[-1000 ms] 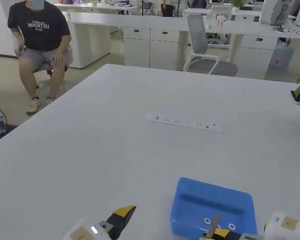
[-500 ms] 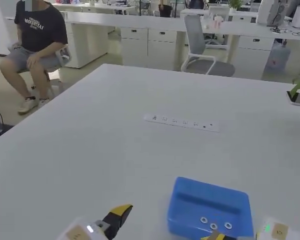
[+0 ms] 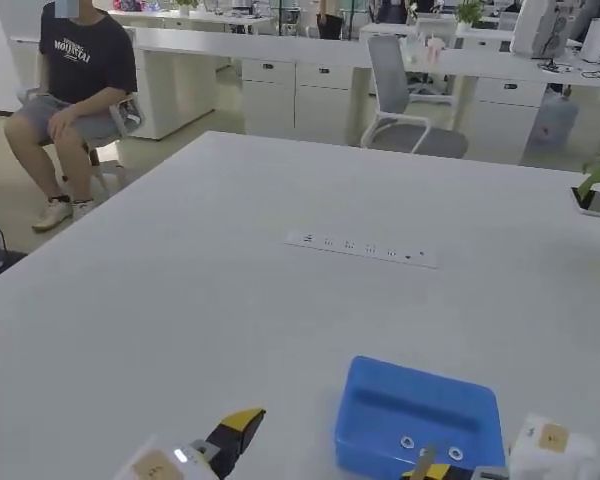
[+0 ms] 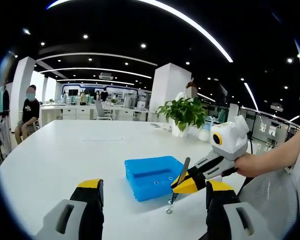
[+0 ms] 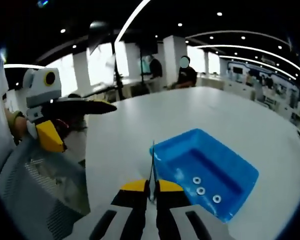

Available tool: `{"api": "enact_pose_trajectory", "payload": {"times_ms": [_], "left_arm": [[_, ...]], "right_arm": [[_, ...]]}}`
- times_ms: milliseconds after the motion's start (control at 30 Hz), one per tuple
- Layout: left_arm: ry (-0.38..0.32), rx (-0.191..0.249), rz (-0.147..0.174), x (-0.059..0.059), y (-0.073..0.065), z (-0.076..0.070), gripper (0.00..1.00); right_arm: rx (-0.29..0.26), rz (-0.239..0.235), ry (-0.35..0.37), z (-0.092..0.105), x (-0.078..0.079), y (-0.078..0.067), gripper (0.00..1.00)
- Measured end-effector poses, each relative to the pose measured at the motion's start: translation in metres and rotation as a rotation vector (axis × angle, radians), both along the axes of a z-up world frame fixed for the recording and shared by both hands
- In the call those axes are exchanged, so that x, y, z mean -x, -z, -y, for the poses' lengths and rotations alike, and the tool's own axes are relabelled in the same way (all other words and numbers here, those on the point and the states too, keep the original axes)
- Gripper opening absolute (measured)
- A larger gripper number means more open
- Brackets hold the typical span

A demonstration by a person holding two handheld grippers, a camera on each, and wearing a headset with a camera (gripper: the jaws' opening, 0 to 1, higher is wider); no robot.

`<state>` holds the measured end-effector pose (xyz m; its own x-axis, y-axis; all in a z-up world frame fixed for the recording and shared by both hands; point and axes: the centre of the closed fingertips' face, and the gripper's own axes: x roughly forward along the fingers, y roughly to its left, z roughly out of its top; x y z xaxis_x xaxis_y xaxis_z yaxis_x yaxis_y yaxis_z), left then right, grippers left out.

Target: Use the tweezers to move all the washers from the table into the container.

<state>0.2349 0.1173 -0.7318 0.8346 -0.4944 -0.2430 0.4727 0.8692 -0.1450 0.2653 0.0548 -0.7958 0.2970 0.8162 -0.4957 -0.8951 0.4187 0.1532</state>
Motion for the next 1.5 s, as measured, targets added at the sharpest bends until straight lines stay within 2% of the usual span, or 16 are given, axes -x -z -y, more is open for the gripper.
{"api": "enact_pose_trajectory", "payload": {"times_ms": [167,367,667,767,1000,1167,1300,1500], "left_arm": [[0.003,0.005,0.0,0.0,0.0,0.0,0.86],[-0.005,0.023,0.011,-0.001,-0.003,-0.001,0.87],[0.001,0.023,0.012,-0.001,-0.003,0.0,0.87],[0.002,0.023,0.01,-0.001,-0.002,0.0,0.87],[0.012,0.007,0.013,0.0,-0.002,0.003,0.87],[0.001,0.015,0.017,0.0,-0.006,0.004,0.87],[0.001,0.014,0.019,0.001,-0.008,0.005,0.87],[-0.004,0.016,0.019,0.0,-0.007,0.003,0.87]], "right_arm": [[0.003,0.0,-0.023,0.005,0.001,-0.017,0.03],[-0.066,-0.041,-0.01,0.005,-0.006,-0.041,0.03],[-0.118,-0.056,0.0,-0.001,-0.026,-0.063,0.03],[-0.118,-0.058,-0.002,-0.002,-0.035,-0.063,0.03],[-0.156,-0.106,0.032,-0.008,-0.055,-0.065,0.03],[-0.166,-0.13,0.061,-0.012,-0.067,-0.063,0.03],[-0.163,-0.16,0.085,-0.014,-0.076,-0.056,0.03],[-0.122,-0.191,0.102,-0.016,-0.083,-0.041,0.03]]}}
